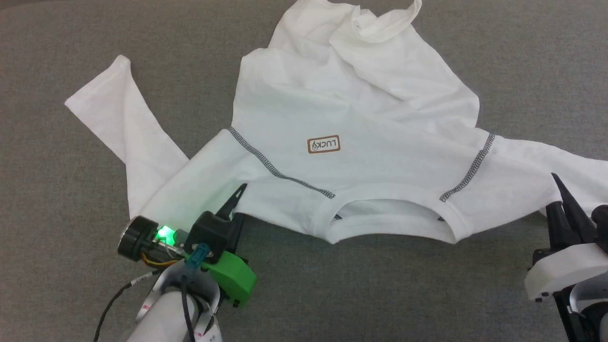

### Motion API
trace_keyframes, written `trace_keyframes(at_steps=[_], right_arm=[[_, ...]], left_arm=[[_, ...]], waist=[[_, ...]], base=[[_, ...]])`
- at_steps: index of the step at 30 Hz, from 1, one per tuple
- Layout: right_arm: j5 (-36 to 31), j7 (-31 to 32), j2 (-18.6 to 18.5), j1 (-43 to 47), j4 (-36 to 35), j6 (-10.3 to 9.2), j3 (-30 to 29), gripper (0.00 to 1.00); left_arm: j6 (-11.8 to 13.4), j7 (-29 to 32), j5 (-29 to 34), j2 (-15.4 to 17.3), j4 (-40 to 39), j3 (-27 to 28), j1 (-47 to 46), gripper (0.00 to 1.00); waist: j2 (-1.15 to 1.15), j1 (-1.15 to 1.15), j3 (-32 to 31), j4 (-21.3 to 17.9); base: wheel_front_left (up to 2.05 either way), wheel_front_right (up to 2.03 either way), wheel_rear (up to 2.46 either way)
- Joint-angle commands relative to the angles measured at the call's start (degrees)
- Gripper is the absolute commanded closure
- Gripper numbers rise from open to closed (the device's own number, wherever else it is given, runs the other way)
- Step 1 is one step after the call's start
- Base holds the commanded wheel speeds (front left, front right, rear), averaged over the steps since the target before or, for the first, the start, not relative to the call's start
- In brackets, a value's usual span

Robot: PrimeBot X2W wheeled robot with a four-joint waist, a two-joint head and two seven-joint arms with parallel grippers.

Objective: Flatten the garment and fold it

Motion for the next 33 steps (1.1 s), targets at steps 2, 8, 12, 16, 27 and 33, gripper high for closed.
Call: trace_keyframes(at_steps=[2,8,12,16,27,33], right_arm=[[0.49,-0.99,0.06,-2.06,-1.16,-0.1,0.12,1.0],[2.03,0.03,-1.9,-5.83,-3.51,-0.1,1.92,1.0],[2.49,1.79,-4.53,-9.8,-4.91,-0.1,2.9,1.0],[2.94,4.17,-8.09,-14.76,-6.12,-0.1,4.79,1.0],[7.41,10.68,-17.81,-35.22,-6.16,-0.1,11.38,1.0],[10.21,14.33,-19.99,-42.49,-5.79,-0.1,14.35,1.0]], left_arm=[[0.92,-2.35,-2.65,-1.1,-2.1,1.82,1.02,1.0],[1.46,-2.39,-6.2,-1.51,-9.71,5.05,-0.68,1.0],[1.59,-0.52,-9.03,-1.9,-14.89,7.28,-3.15,1.0],[1.33,2.29,-11.26,-1.79,-17.98,9.18,-7.36,1.0],[1.84,14.16,-12.57,0.2,-22.93,12.44,-23.18,1.0],[2.87,20.55,-13.49,0.2,-24.28,12.99,-28.99,1.0]], waist=[[0.0,0.0,-2.27,-0.52],[0.0,0.0,-6.77,-1.19],[0.0,0.0,-9.44,-1.62],[0.0,0.0,-11.5,-2.03],[0.0,0.0,-15.45,-3.58],[0.0,0.0,-15.2,-4.07]], base=[[0.0,0.0,0.0],[0.0,0.0,0.0],[0.0,0.0,0.0],[0.0,0.0,0.0],[0.0,0.0,0.0],[0.0,0.0,0.0]])
